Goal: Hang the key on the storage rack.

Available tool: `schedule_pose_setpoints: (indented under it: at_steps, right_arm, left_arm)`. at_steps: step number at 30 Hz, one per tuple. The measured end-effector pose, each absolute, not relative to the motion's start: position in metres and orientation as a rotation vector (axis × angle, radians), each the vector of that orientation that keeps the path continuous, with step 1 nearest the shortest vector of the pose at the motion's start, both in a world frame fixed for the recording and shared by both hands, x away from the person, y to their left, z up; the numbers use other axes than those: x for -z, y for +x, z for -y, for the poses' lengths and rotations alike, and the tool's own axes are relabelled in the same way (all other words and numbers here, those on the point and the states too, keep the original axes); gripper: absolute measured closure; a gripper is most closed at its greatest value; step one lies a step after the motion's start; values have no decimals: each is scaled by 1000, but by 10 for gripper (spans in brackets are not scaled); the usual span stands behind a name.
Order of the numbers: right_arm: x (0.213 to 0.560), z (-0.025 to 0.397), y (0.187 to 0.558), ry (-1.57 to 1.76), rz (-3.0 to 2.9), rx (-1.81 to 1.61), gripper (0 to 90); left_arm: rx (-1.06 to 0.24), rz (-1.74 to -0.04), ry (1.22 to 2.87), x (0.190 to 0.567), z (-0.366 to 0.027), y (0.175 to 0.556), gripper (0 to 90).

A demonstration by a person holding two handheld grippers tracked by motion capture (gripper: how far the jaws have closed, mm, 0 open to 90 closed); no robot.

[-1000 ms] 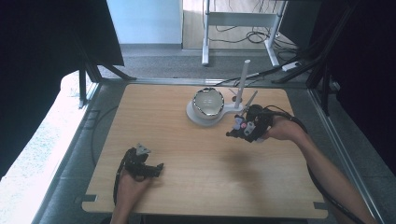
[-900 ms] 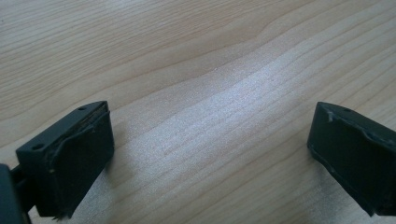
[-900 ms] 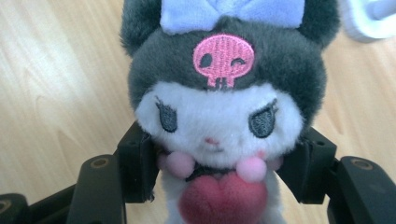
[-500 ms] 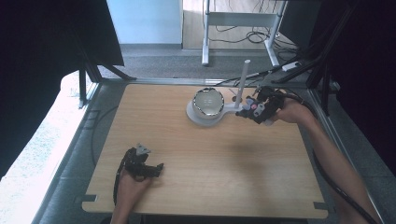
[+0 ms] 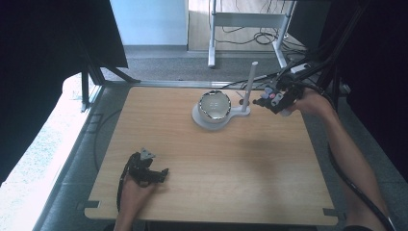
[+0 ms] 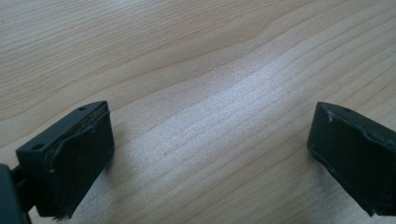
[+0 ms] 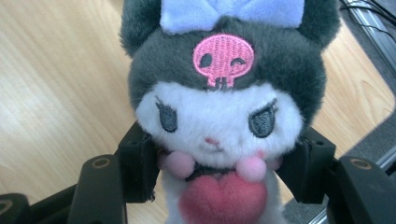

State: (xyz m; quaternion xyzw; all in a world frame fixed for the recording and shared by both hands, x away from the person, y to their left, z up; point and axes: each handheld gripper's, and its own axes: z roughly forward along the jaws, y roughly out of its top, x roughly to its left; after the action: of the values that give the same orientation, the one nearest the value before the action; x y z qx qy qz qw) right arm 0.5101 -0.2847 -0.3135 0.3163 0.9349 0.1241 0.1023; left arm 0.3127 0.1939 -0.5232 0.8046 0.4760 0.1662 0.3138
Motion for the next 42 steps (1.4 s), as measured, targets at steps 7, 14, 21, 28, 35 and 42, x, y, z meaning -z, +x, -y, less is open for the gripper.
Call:
schedule_pose_setpoints:
  at_steps: [7,14,21,28,35,42]
  right_arm:
    - [304,292,521,956,-2725,-406,377]
    - [294,300,533,992,-2689,-393,380]
    - [281,304,543,1013,-2648,-409,381]
    - [273,298,554,1007,-2626,-423,382]
    - [271,289,561,996,-2616,-446,382]
    - [270,275,561,971,-2628,-462,382]
  left_arm:
    - [-438,-1255,2121,523,-194,313,5]
    - [-435,-1254,2124,523,-194,313,5]
    - [-435,-1255,2124,523,-194,313,5]
    - [-435,-1254,2123,523,-194,313,5]
    - [-435,-1254,2123,523,-194,313,5]
    - [-436,-1254,2124,523,-194,313,5]
